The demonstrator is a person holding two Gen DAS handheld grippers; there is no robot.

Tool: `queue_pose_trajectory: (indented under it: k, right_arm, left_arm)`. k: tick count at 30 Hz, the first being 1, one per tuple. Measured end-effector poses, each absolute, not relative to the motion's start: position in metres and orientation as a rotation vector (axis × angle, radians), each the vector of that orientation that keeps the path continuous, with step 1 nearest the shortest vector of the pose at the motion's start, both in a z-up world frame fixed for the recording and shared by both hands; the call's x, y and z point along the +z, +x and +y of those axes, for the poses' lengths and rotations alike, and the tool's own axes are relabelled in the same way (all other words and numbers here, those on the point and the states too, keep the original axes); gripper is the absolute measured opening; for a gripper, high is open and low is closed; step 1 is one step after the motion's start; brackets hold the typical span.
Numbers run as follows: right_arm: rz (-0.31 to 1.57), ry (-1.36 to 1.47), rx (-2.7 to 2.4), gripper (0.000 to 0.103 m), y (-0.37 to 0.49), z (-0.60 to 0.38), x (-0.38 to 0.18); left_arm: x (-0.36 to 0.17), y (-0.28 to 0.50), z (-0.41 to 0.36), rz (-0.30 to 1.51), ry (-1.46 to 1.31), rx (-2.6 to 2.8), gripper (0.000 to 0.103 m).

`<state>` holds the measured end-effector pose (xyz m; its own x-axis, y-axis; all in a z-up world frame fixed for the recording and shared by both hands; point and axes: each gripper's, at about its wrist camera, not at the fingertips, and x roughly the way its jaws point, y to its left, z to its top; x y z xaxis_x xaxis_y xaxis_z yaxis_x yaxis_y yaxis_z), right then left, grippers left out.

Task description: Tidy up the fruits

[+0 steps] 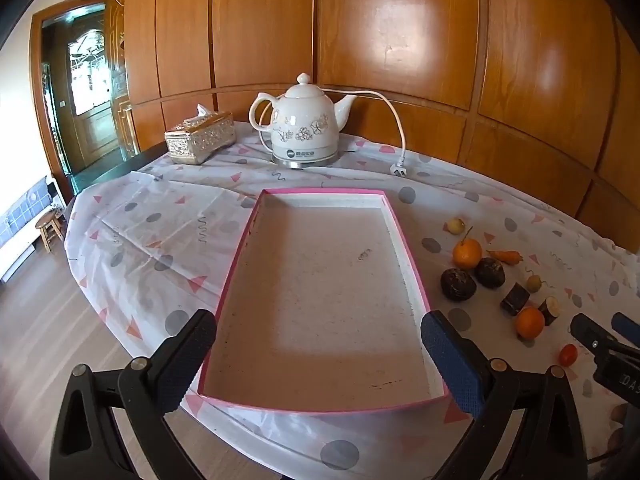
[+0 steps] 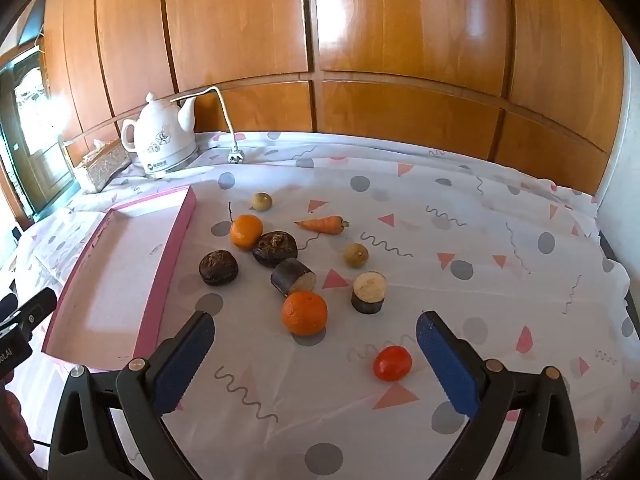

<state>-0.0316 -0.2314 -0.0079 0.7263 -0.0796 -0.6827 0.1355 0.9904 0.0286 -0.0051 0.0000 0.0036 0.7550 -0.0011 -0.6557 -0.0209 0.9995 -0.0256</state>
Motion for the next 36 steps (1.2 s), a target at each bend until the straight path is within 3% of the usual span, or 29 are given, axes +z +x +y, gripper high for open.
queue_pose_trajectory:
  k: [36]
  right_arm:
    - [0.720,0.061,-0.145,0.103,-0.042,-0.241,0.001]
  left_arm:
    - [0.005,-0.011,-0.008,0.708,-0.023,-0.026,0.103]
